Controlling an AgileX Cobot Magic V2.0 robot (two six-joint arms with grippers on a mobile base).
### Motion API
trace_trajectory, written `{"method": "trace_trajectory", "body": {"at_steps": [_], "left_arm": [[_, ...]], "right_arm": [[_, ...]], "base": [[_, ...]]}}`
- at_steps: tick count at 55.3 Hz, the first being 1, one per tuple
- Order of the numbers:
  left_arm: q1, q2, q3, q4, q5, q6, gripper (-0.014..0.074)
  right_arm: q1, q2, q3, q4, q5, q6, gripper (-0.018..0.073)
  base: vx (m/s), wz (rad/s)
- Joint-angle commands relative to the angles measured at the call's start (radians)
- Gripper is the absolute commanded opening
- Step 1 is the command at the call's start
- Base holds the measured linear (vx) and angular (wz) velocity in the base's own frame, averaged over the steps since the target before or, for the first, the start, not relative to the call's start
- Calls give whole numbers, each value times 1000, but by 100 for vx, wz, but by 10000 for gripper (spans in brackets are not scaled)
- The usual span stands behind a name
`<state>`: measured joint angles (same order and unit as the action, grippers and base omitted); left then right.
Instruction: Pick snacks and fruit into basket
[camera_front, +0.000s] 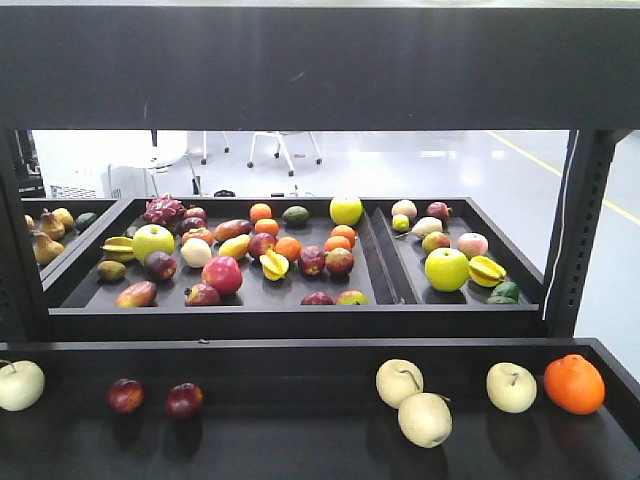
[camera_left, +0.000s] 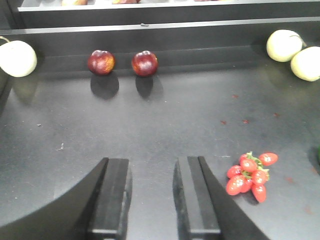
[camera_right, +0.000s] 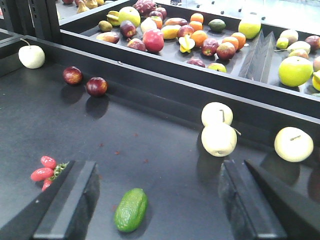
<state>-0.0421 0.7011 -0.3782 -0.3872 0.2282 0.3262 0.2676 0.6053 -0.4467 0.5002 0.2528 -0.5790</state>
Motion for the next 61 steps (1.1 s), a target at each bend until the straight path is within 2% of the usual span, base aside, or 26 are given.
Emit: {"method": "trace_trajectory", "body": {"at_steps": [1, 61], "left_arm": [[2, -7, -30, -7, -73, -9, 328], [2, -7, -30, -7, -87, -9, 328]], "right_arm": [[-6, 0, -29, 1, -73, -12, 547], [-6, 0, -29, 1, -74, -12, 547]], "base": [[3, 3], [1, 1]]}}
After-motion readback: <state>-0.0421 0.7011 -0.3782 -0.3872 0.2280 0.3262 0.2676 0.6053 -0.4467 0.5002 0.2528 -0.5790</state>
